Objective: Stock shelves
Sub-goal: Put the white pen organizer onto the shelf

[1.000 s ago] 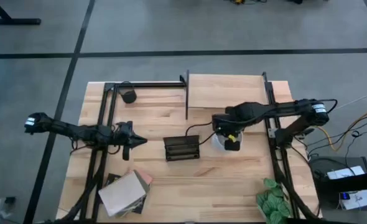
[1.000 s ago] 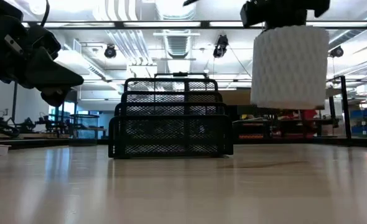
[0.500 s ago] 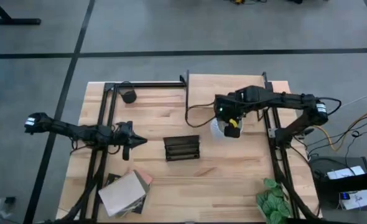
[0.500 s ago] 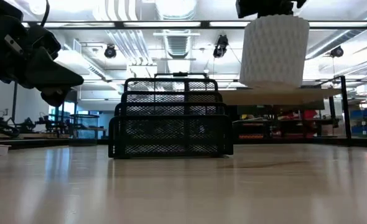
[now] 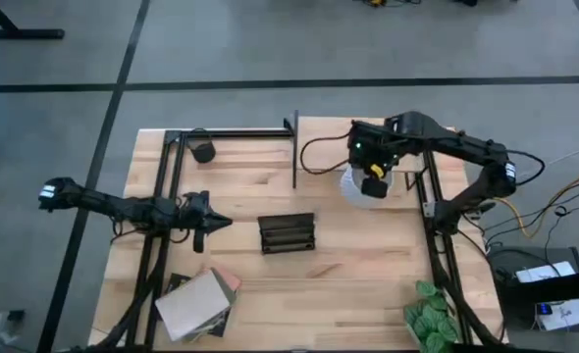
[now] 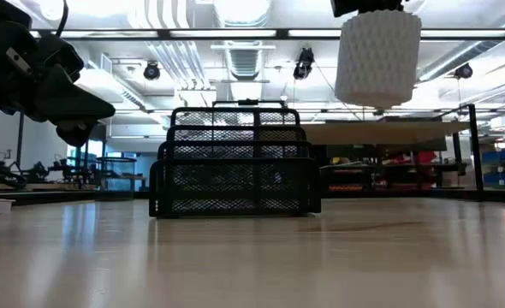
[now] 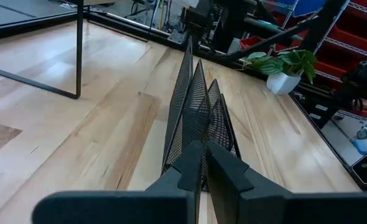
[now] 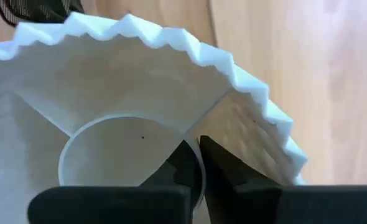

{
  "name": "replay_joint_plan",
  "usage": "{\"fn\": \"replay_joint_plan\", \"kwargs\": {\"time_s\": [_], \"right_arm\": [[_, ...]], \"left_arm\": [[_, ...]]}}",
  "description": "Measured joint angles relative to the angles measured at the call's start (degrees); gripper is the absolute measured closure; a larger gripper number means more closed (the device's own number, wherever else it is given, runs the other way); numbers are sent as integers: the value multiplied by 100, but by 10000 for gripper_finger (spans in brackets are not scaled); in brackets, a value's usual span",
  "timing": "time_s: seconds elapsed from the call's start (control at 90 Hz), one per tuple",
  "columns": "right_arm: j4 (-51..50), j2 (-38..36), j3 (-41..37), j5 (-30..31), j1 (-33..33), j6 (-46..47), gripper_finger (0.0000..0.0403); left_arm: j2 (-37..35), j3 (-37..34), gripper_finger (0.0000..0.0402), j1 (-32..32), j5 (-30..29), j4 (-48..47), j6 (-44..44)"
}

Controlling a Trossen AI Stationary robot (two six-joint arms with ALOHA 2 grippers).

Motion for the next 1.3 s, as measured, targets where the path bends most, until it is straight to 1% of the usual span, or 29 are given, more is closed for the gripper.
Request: {"fn": "replay_joint_plan", "kwargs": {"time_s": [0.167,0.278,0.556,0.656,0.744,0.844,0.9,1.011,1.111,1.222,1.3], "right_arm": [[-70,-1,169,46,-456,-167,403],[-196,1,176,296,-835,-323,403],[-167,-1,176,300,-2229,-937,403],[-170,-1,176,296,-2767,-972,403],[-167,-1,176,190,-3198,-969,403],[-166,-1,176,-238,-3601,-948,403],[-157,-3,176,-405,-3767,-839,403],[-133,29,176,-432,-4060,-566,403],[-131,118,166,-603,-4297,-407,403],[-126,265,165,-788,-4366,-361,403],[-109,419,163,-807,-4366,-362,403]], "left_arm": [[0,1,395,0,0,0,-1],[0,-1,395,0,0,1,1],[0,-1,395,-1,1,1,0],[0,0,395,0,2,2,0],[0,1,395,-1,0,1,1],[0,-1,395,-2,2,2,0],[0,1,395,0,0,2,1],[0,0,395,-2,0,2,1],[0,0,395,0,0,2,0],[0,-1,395,-2,0,2,1],[0,1,395,-1,0,2,1]]}}
